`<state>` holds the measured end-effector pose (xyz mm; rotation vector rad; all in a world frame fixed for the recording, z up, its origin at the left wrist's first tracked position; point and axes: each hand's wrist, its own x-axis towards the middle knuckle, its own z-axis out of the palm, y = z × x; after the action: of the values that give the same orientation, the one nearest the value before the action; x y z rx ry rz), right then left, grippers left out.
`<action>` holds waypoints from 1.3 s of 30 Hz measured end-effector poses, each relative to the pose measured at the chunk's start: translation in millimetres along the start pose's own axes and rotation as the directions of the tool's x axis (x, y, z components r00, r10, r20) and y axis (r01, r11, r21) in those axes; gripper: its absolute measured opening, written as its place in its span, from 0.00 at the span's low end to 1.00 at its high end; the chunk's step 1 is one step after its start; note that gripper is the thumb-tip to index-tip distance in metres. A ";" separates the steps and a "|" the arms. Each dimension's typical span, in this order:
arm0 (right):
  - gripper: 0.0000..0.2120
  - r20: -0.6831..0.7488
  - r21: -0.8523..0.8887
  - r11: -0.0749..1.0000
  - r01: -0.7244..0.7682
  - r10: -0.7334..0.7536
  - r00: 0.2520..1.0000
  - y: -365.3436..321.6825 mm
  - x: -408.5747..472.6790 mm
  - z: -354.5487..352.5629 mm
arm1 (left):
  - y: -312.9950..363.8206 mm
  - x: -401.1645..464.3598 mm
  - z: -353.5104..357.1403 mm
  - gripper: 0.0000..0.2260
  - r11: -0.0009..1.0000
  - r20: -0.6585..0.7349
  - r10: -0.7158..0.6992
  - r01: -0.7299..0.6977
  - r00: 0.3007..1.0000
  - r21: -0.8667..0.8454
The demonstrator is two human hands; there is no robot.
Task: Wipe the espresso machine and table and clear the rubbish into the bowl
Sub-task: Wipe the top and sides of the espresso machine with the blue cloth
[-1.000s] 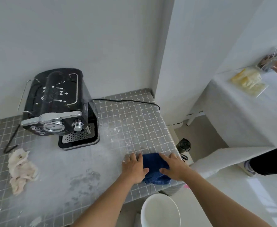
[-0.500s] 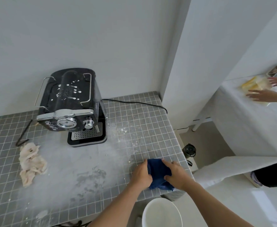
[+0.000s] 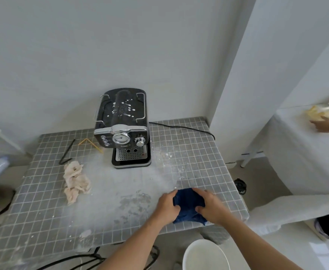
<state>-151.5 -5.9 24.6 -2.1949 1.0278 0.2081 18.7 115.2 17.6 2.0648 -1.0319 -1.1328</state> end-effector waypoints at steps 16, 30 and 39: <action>0.33 -0.160 0.064 0.982 0.180 -0.168 0.973 -166.7 -29.7 6.6 | -14.3 -95.5 -157.8 0.30 0.989 -0.187 0.125 -0.108 0.974 0.098; 0.32 -0.276 0.027 0.945 0.325 -0.305 0.911 -266.0 -23.9 -48.3 | 20.2 -123.2 -268.0 0.30 0.967 -0.314 0.253 -0.228 0.915 0.114; 0.31 -0.350 -0.042 0.918 0.394 -0.383 0.855 -308.1 31.0 -101.2 | 60.3 -84.0 -338.2 0.33 0.944 -0.411 0.325 -0.267 0.852 0.193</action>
<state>78.9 46.2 248.8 -2.4069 0.7298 -0.4004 261.8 188.6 263.7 2.0341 -1.1604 -0.4221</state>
